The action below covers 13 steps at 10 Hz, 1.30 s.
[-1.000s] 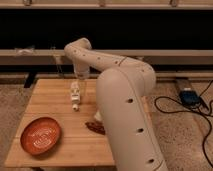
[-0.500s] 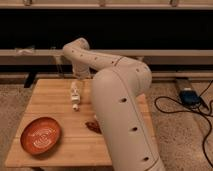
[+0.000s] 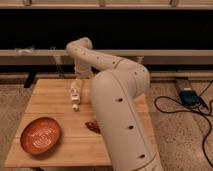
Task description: Place the bottle in the ceramic bowl
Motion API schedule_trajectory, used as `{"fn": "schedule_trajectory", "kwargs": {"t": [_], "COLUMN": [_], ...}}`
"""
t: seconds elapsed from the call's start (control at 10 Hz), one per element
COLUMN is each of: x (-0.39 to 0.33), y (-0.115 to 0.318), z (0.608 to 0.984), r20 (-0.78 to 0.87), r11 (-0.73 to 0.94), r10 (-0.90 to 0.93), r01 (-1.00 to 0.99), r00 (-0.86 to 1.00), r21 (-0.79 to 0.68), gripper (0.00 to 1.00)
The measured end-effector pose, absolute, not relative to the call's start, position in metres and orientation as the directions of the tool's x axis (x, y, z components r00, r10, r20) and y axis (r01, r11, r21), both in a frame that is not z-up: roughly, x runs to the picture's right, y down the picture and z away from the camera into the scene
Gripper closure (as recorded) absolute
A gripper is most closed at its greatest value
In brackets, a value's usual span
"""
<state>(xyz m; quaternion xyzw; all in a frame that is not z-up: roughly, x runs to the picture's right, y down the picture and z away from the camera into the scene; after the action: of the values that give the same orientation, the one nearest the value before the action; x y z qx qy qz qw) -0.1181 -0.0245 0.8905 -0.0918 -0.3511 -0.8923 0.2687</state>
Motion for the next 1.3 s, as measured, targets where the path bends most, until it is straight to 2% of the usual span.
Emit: {"fn": "schedule_trajectory", "kwargs": {"t": [0.6,1.3], "x": [-0.13,-0.185], "y": [-0.028,-0.043], "z": [0.901,0.92], "r20": [0.478,0.529], "r11": [-0.495,-0.423], "r10": [-0.488,-0.56], "r01": [0.683,0.769], "r00": [-0.73,-0.637], "r21": [0.537,0.479], "gripper": [0.2,0.2]}}
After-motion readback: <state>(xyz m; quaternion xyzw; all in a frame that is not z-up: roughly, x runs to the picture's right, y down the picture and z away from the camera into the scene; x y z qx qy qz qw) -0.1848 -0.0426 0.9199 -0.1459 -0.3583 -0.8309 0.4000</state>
